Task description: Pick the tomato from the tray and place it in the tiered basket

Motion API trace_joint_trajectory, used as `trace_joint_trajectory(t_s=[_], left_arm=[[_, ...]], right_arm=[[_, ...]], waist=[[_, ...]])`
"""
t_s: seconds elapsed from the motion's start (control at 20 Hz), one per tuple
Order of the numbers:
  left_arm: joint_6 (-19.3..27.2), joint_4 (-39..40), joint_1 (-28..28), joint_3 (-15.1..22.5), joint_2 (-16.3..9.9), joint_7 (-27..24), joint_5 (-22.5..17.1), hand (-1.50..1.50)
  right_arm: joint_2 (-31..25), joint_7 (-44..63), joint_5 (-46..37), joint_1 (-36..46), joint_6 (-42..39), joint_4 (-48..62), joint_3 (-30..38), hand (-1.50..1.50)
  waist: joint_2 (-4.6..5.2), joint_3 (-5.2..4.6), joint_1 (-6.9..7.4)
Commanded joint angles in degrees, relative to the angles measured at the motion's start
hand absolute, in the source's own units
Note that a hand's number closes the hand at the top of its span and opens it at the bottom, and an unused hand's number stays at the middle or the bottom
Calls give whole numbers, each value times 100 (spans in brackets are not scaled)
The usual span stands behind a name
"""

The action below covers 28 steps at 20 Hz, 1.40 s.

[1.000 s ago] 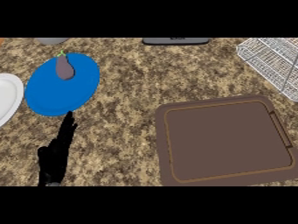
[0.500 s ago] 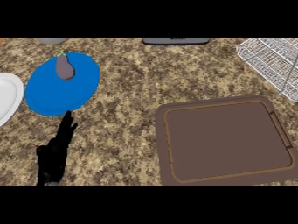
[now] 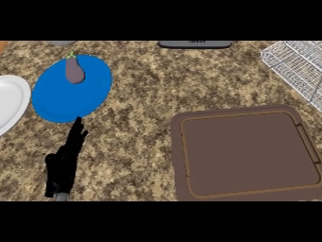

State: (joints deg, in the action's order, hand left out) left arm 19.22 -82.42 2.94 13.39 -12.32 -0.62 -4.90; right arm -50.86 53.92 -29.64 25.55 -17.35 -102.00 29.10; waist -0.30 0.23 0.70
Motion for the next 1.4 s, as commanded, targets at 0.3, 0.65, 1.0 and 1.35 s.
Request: trace_joint_trajectory(t_s=[0.3,0.65,1.0,1.35], left_arm=[[-298,426,-88,-201,-73,40,-30,0],[-180,369,84,-103,96,0,115,0],[-312,213,113,-146,58,135,113,0],[-323,264,-151,-259,76,265,126,0]], right_arm=[[-134,-435,-789,1586,760,2571,-991,150],[-198,-1964,-668,2061,1075,4412,-905,150],[175,-2216,-1189,2849,1608,5660,-1329,150],[482,-2581,-1551,3242,2662,7186,-1251,150]], waist=[[78,-28,110],[81,-20,100],[72,-21,106],[122,-15,193]])
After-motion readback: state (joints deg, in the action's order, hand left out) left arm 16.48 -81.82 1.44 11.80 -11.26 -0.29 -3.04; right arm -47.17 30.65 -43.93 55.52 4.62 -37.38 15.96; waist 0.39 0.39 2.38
